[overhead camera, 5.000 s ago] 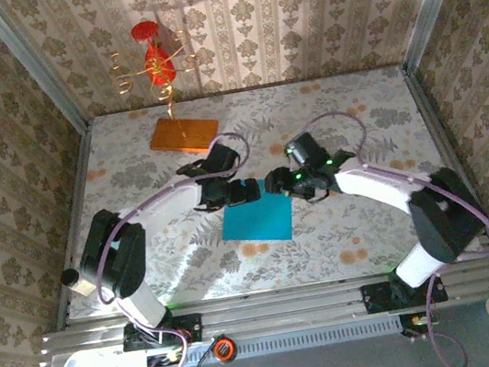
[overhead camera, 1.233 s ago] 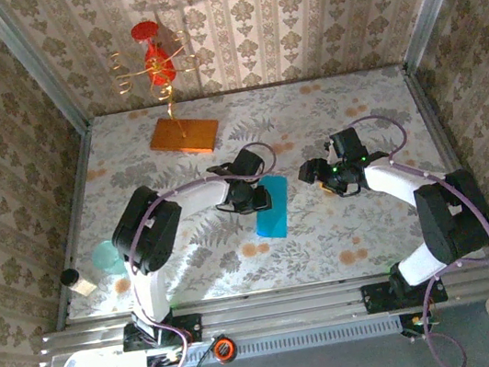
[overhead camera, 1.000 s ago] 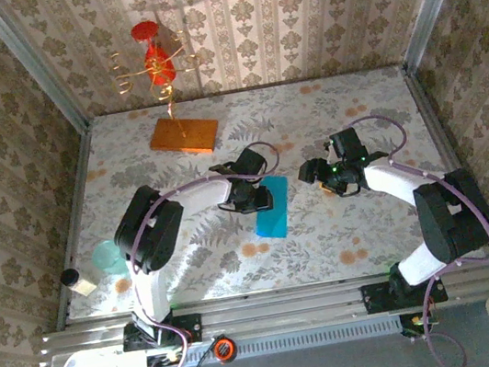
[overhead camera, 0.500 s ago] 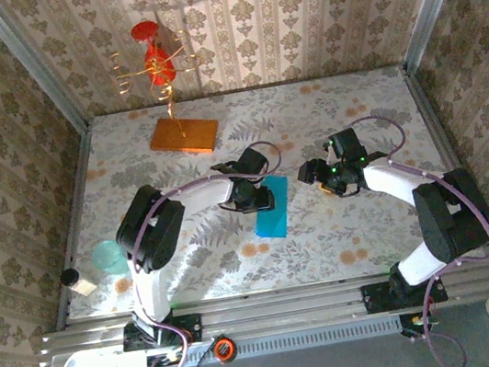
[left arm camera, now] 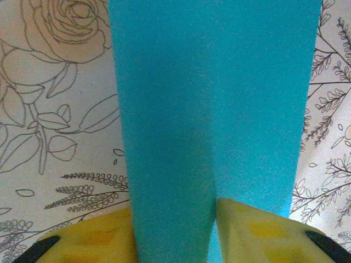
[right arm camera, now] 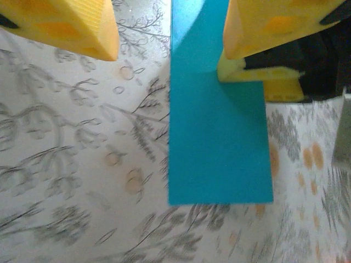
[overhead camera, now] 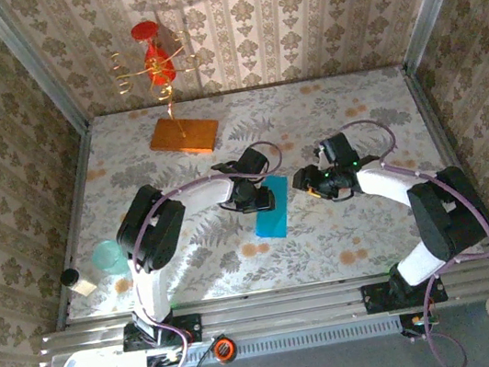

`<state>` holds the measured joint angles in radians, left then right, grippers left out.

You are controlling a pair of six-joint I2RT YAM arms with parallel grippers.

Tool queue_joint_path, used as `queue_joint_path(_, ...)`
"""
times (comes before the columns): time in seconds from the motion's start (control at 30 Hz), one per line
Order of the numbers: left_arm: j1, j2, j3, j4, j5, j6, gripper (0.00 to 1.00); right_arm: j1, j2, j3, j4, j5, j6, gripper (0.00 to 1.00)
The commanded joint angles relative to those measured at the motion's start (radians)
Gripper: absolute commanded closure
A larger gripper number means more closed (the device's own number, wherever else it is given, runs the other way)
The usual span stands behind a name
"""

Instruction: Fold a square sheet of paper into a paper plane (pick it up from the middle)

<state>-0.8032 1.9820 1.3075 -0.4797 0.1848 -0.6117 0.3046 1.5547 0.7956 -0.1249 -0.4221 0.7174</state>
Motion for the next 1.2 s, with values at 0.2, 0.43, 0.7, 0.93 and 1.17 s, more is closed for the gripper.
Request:
queue_joint_path(0.2, -0.007, 0.106, -0.039, -0.044, -0.026, 0.043, 0.60, 0.086, 0.084, -0.001, 0.078, -0.066, 0.073, 0.61)
queue_joint_path(0.43, -0.007, 0.112, -0.040, -0.038, -0.020, 0.052, 0.60, 0.112, 0.134, 0.029, 0.082, -0.073, 0.084, 0.73)
queue_joint_path(0.7, -0.007, 0.118, -0.036, -0.038, -0.015, 0.057, 0.60, 0.131, 0.183, 0.057, 0.090, -0.085, 0.093, 0.81)
queue_joint_path(0.93, -0.007, 0.121, -0.037, -0.039, -0.016, 0.055, 0.60, 0.134, 0.219, 0.068, 0.103, -0.104, 0.093, 0.87)
queue_joint_path(1.17, -0.006, 0.114, -0.045, -0.038, -0.018, 0.047, 0.60, 0.134, 0.260, 0.058, 0.073, -0.102, 0.056, 0.89)
